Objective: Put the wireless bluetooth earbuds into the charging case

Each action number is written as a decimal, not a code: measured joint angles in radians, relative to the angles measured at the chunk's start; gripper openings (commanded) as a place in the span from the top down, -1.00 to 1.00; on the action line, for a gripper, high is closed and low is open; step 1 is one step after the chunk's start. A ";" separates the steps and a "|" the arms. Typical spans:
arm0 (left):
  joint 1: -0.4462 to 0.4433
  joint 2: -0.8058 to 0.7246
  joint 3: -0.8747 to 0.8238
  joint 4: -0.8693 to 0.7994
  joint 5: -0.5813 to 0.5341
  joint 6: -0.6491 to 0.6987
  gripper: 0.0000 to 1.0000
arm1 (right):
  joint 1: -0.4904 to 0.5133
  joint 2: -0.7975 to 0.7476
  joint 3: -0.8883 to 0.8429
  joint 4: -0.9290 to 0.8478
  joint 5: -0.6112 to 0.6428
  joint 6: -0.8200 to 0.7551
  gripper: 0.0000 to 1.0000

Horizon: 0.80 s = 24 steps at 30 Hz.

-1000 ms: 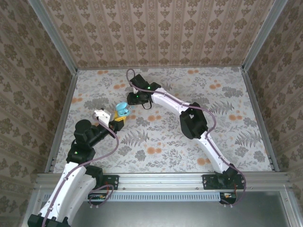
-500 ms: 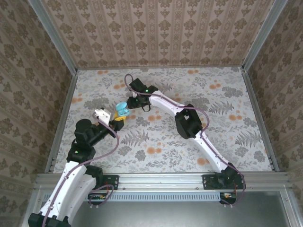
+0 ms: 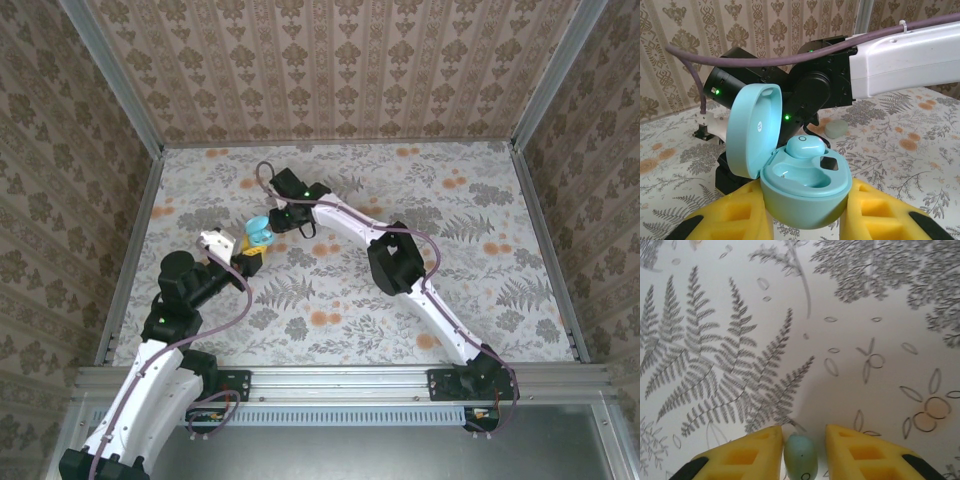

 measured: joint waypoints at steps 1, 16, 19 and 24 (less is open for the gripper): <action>0.000 0.000 0.000 0.000 0.000 0.000 0.53 | 0.004 0.000 0.002 -0.003 0.004 -0.004 0.50; 0.000 -0.009 0.000 -0.001 0.000 -0.003 0.53 | 0.012 -0.280 -0.452 0.013 -0.045 -0.062 0.65; 0.000 -0.010 0.000 -0.001 0.001 -0.010 0.53 | 0.011 -0.414 -0.651 0.035 -0.093 -0.100 0.66; 0.000 -0.009 0.000 0.000 0.005 -0.021 0.53 | 0.001 -0.636 -0.937 0.035 -0.175 -0.187 0.66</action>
